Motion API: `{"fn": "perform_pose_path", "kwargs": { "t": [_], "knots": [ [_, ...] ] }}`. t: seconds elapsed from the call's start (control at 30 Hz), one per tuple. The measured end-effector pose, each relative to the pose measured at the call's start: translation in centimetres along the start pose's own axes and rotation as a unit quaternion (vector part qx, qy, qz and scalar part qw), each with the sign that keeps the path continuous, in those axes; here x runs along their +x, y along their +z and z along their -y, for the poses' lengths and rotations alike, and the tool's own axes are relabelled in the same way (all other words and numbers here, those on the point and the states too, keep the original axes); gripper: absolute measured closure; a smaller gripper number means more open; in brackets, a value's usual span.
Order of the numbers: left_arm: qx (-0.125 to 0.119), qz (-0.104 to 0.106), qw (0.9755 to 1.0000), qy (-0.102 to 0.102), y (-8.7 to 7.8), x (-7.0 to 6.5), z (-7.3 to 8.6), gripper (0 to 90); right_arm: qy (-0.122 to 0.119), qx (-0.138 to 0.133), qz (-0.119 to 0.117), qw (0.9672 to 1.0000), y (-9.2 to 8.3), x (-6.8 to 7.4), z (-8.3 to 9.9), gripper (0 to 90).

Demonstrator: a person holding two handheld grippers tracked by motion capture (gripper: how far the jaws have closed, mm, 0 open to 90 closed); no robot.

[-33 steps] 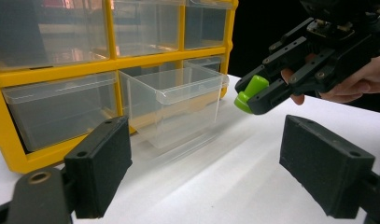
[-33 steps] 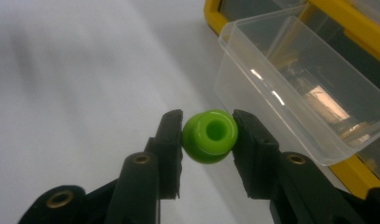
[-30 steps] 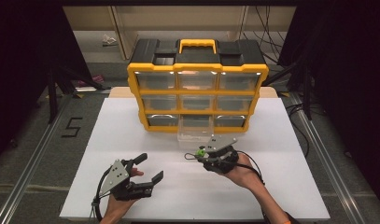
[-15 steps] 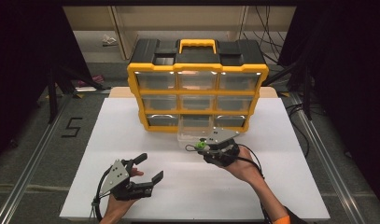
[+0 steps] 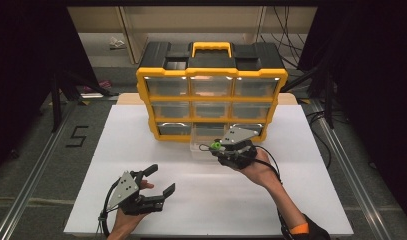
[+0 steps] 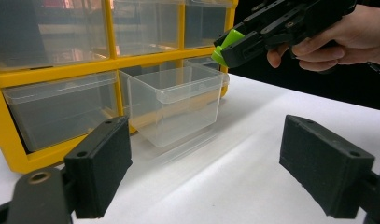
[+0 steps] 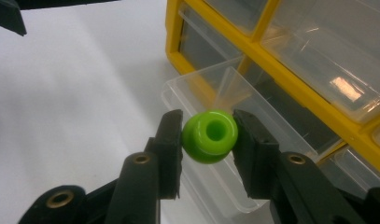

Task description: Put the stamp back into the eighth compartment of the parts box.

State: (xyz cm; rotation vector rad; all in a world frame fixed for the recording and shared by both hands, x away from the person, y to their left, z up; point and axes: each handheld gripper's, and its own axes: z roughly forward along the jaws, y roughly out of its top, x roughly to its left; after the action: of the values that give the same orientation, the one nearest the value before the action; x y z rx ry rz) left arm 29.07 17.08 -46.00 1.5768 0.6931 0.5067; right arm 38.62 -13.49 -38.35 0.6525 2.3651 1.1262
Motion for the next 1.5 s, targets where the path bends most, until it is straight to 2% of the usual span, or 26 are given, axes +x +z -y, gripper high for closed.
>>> {"fn": "perform_pose_path", "kwargs": {
  "t": [0.63, 1.07, 1.5],
  "knots": [
    [0.001, 0.0, 1.0, 0.001, 0.0, 0.0, 0.0, 16.3, 0.01, -0.01, 0.021, 0.9997, 0.5, -1.0, -0.9, 64.7],
    [-0.002, 0.0, 1.0, -0.004, 0.0, 0.0, 0.0, 16.4, 0.038, -0.02, 0.014, 0.999, 1.1, -2.1, -1.3, 64.7],
    [0.001, 0.0, 1.0, 0.002, 0.1, 0.0, 0.0, 16.4, 0.049, -0.007, 0.018, 0.9986, 2.1, -2.7, -1.3, 64.6]
  ]
}}
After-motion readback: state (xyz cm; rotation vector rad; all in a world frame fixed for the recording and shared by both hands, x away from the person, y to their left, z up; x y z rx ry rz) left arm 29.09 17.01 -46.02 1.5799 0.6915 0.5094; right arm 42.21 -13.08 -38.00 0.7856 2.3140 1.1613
